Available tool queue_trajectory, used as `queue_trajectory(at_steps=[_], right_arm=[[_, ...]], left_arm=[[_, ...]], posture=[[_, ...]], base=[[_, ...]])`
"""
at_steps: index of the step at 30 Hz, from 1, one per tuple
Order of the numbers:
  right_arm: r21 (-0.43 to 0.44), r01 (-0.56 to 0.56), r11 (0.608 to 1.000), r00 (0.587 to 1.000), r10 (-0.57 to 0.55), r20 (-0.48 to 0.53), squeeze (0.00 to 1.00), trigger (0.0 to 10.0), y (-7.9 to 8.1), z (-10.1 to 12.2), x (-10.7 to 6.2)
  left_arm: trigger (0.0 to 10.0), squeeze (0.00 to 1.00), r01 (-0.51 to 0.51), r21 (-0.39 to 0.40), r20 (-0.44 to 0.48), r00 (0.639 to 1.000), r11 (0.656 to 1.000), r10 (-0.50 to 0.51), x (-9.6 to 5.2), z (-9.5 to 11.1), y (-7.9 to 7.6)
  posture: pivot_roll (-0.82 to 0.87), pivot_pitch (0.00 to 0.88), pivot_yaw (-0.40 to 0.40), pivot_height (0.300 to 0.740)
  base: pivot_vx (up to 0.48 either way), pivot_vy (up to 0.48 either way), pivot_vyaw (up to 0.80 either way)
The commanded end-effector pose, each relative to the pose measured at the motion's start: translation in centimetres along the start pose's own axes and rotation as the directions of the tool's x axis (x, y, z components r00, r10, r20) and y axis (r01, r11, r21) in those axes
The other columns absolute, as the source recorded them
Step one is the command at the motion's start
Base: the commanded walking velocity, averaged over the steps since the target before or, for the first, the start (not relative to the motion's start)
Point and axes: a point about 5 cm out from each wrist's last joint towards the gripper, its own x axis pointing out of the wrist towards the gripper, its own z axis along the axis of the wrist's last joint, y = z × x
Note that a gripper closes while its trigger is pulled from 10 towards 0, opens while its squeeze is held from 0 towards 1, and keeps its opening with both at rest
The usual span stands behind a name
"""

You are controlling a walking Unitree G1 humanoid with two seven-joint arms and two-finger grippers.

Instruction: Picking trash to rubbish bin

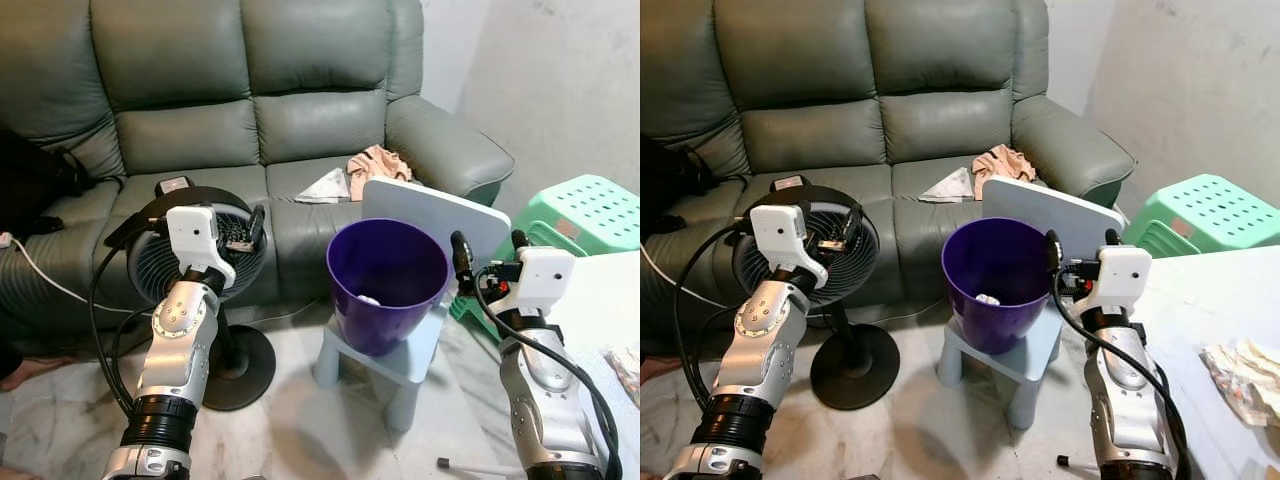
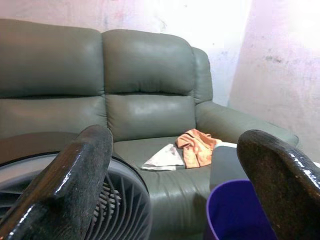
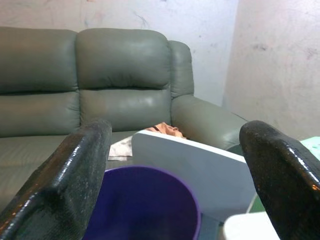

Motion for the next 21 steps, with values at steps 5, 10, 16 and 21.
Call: queue_trajectory(at_steps=[5,10,16,21], right_arm=[[-0.004,-0.003,1.000,1.000,0.003,0.000,0.00,10.0,0.3,0.2,0.0],[-0.003,0.000,1.000,1.000,0.000,-0.014,0.00,10.0,0.2,0.0,-0.7],[-0.020,0.026,0.999,1.000,-0.026,-0.011,0.00,10.0,-0.1,0.2,-1.2],[-0.014,0.047,0.999,0.999,-0.047,-0.017,0.00,10.0,-0.3,0.2,-1.9]], left_arm=[[10.0,0.00,-0.012,-0.014,-0.017,1.000,1.000,0.012,-0.1,-0.3,0.1],[10.0,0.00,-0.007,-0.011,-0.027,1.000,1.000,0.007,-0.1,-0.6,-0.1],[10.0,0.00,0.006,-0.032,-0.039,0.999,0.999,-0.007,-0.1,-0.9,-0.6],[10.0,0.00,0.018,-0.039,-0.053,0.998,0.999,-0.020,0.1,-1.1,-0.9]], posture=[[0.04,0.000,0.009,0.740],[0.03,0.000,0.009,0.740],[0.00,0.025,0.026,0.740],[-0.02,0.031,0.039,0.740]], base=[[0.000,0.000,-0.77],[0.000,0.000,-0.77],[0.000,0.000,-0.77],[0.000,0.154,-0.77]])
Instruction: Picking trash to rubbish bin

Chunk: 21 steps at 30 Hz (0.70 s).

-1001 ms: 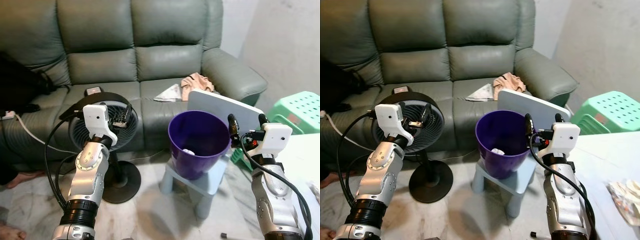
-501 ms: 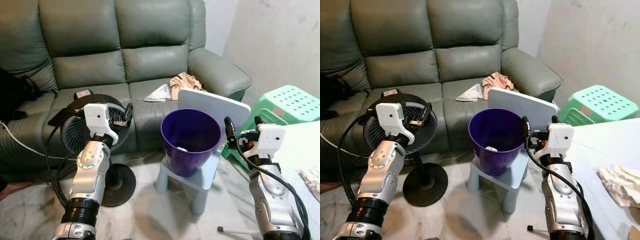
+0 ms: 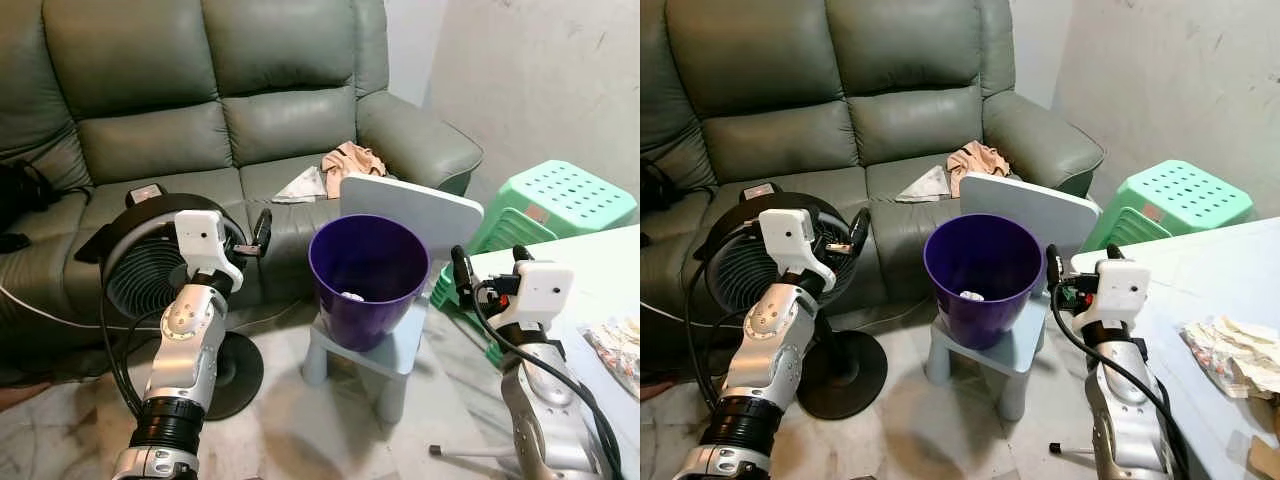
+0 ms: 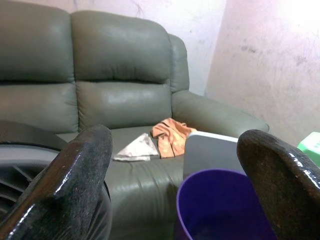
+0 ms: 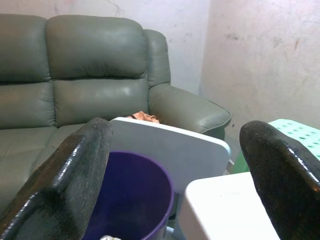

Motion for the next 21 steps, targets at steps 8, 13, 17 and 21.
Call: queue_trajectory(at_steps=[8,13,17,21], right_arm=[[0.003,0.059,0.998,0.998,-0.059,-0.002,0.00,10.0,-0.2,0.4,-0.9],[0.005,0.063,0.998,0.998,-0.063,0.003,0.00,10.0,-0.1,0.7,-1.0],[0.022,0.034,0.999,0.999,-0.034,-0.006,0.00,10.0,0.6,0.5,-0.2],[0.008,0.026,1.000,1.000,-0.026,-0.005,0.00,10.0,0.9,0.6,0.4]], left_arm=[[10.0,0.00,0.043,0.006,-0.034,0.998,0.999,-0.043,0.9,-0.1,-0.7],[10.0,0.00,0.061,0.006,-0.025,0.998,0.998,-0.060,1.1,-0.1,-1.0],[10.0,0.00,0.040,-0.004,-0.003,0.999,0.999,-0.040,1.4,0.5,-0.8],[10.0,0.00,0.007,0.023,-0.013,1.000,1.000,-0.007,1.0,0.2,-0.2]], posture=[[-0.06,0.055,0.063,0.740],[-0.07,0.055,0.068,0.740],[-0.04,0.047,0.055,0.740],[-0.03,0.038,0.039,0.740]], base=[[0.000,0.120,-0.77],[0.000,0.000,-0.76],[0.000,0.000,-0.76],[0.000,0.000,-0.76]])
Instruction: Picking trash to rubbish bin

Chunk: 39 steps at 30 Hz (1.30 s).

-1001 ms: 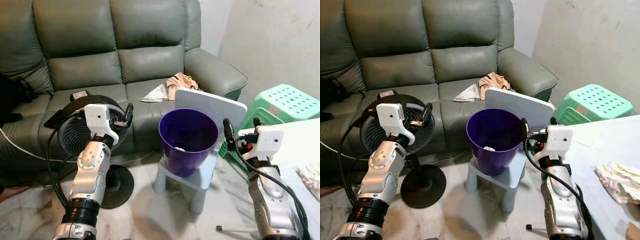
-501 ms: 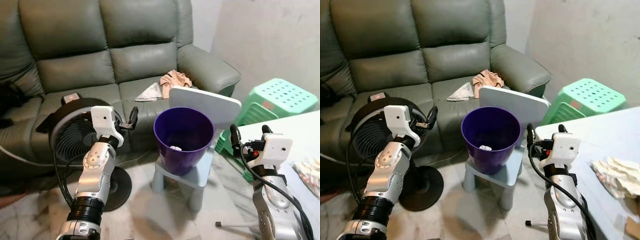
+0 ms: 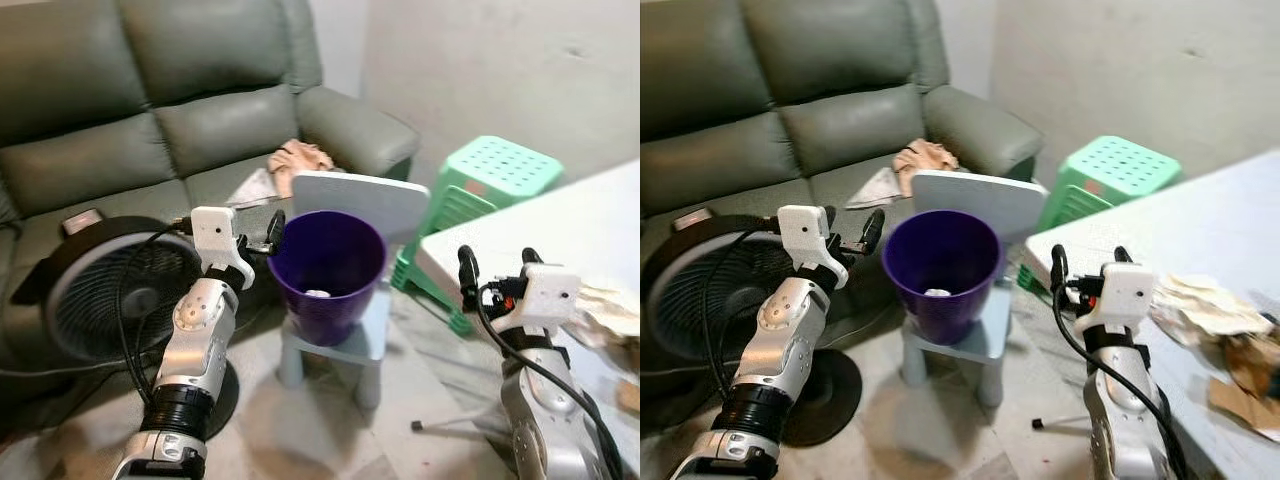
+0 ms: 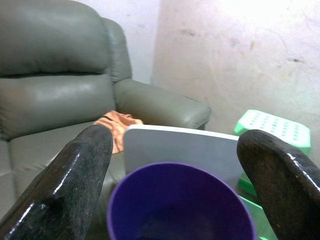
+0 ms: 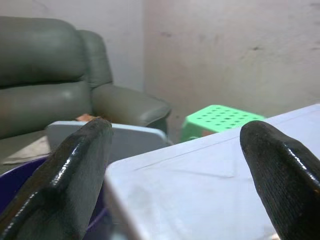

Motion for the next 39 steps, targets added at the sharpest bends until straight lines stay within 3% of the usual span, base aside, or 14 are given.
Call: queue_trajectory(at_steps=[1,9,15,25,39], right_arm=[[0.004,-0.012,1.000,1.000,0.012,-0.015,0.00,10.0,0.27,-0.16,0.23],[0.000,-0.025,1.000,1.000,0.025,-0.015,0.00,10.0,0.34,-0.22,0.57],[0.005,-0.029,1.000,0.999,0.029,-0.019,0.00,10.0,0.51,-0.28,0.58],[0.002,-0.036,0.999,0.999,0.036,-0.032,0.00,10.0,0.60,-0.58,0.26],[-0.003,-0.042,0.999,0.998,0.042,-0.040,0.00,10.0,0.74,-0.77,0.08]], left_arm=[[10.0,0.00,-0.015,0.019,0.007,1.000,1.000,0.015,-0.14,0.14,0.52],[10.0,0.00,0.000,0.015,0.042,0.999,1.000,0.000,-0.46,0.54,0.44],[10.0,0.00,-0.004,0.020,-0.004,1.000,1.000,0.004,-0.52,0.00,0.33],[10.0,0.00,-0.003,-0.005,0.016,1.000,1.000,0.003,-0.50,0.23,0.18],[10.0,0.00,0.045,0.046,0.011,0.999,0.998,-0.046,-0.53,0.13,-0.46]], posture=[[-0.03,0.038,0.039,0.740],[0.00,0.036,0.025,0.740],[0.00,0.038,0.024,0.740],[0.00,0.036,0.026,0.740],[0.00,0.024,0.027,0.740]], base=[[0.000,0.000,-0.76],[0.000,0.000,-0.75],[0.000,0.156,-0.74],[0.000,0.094,-0.74],[0.000,0.000,-0.72]])
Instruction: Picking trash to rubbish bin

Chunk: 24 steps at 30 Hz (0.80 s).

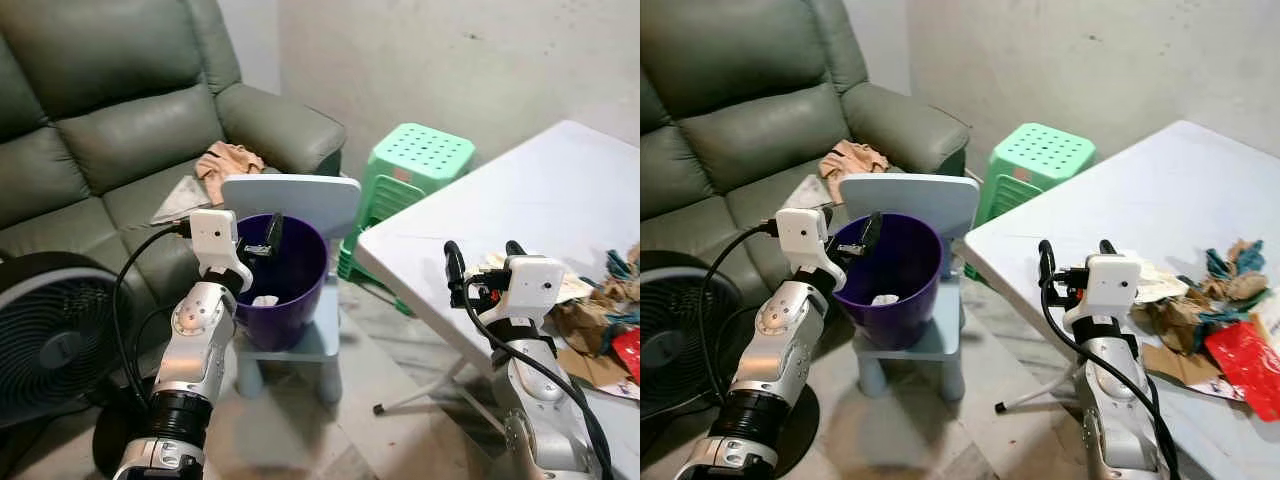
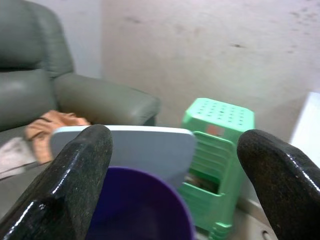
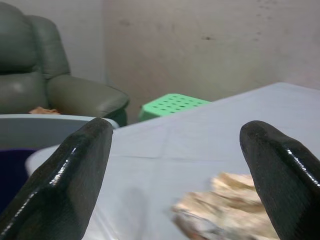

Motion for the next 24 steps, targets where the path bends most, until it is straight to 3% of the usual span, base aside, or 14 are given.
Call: queue_trajectory(at_steps=[1,5,7,8,11,17,24], right_arm=[[-0.003,-0.004,1.000,1.000,0.004,-0.016,0.00,10.0,-0.01,-0.25,-0.05],[-0.008,-0.006,1.000,1.000,0.006,-0.015,0.00,10.0,0.00,-0.25,-0.03],[-0.008,-0.006,1.000,1.000,0.006,-0.015,0.00,10.0,0.01,-0.24,-0.03],[-0.008,-0.007,1.000,1.000,0.007,-0.015,0.00,10.0,0.05,-0.26,-0.06],[-0.008,-0.008,1.000,1.000,0.008,-0.016,0.00,10.0,0.11,-0.29,-0.20],[-0.002,-0.008,1.000,1.000,0.008,-0.017,0.00,10.0,0.06,-0.26,-0.25],[-0.006,-0.007,1.000,1.000,0.007,-0.023,0.00,10.0,0.02,-0.34,-0.38]], left_arm=[[10.0,0.00,0.031,0.029,0.016,0.999,0.999,-0.032,-0.10,0.33,-0.23],[10.0,0.00,0.052,0.046,0.025,0.998,0.998,-0.054,-0.21,0.34,-0.47],[10.0,0.00,0.029,-0.057,0.027,0.999,0.998,-0.028,-0.19,0.33,-0.28],[10.0,0.00,0.020,-0.071,0.018,1.000,0.997,-0.019,-0.18,0.21,-0.17],[10.0,0.00,0.022,-0.025,0.004,1.000,0.999,-0.022,-0.26,0.04,-0.12],[10.0,0.00,0.028,-0.062,0.009,1.000,0.998,-0.027,-0.26,0.04,-0.34],[10.0,0.00,0.019,-0.007,-0.003,1.000,1.000,-0.019,-0.32,-0.05,-0.27]], posture=[[0.00,0.024,0.027,0.740],[0.00,0.023,0.027,0.740],[0.00,0.021,0.027,0.740],[0.00,0.020,0.027,0.740],[-0.01,0.020,0.027,0.740],[-0.01,0.024,0.026,0.740],[-0.01,0.026,0.027,0.740]], base=[[0.000,0.000,-0.73],[0.000,0.000,-0.72],[0.000,0.000,-0.72],[0.000,0.000,-0.72],[0.000,0.000,-0.72],[0.000,0.457,-0.72],[0.000,0.000,-0.72]])
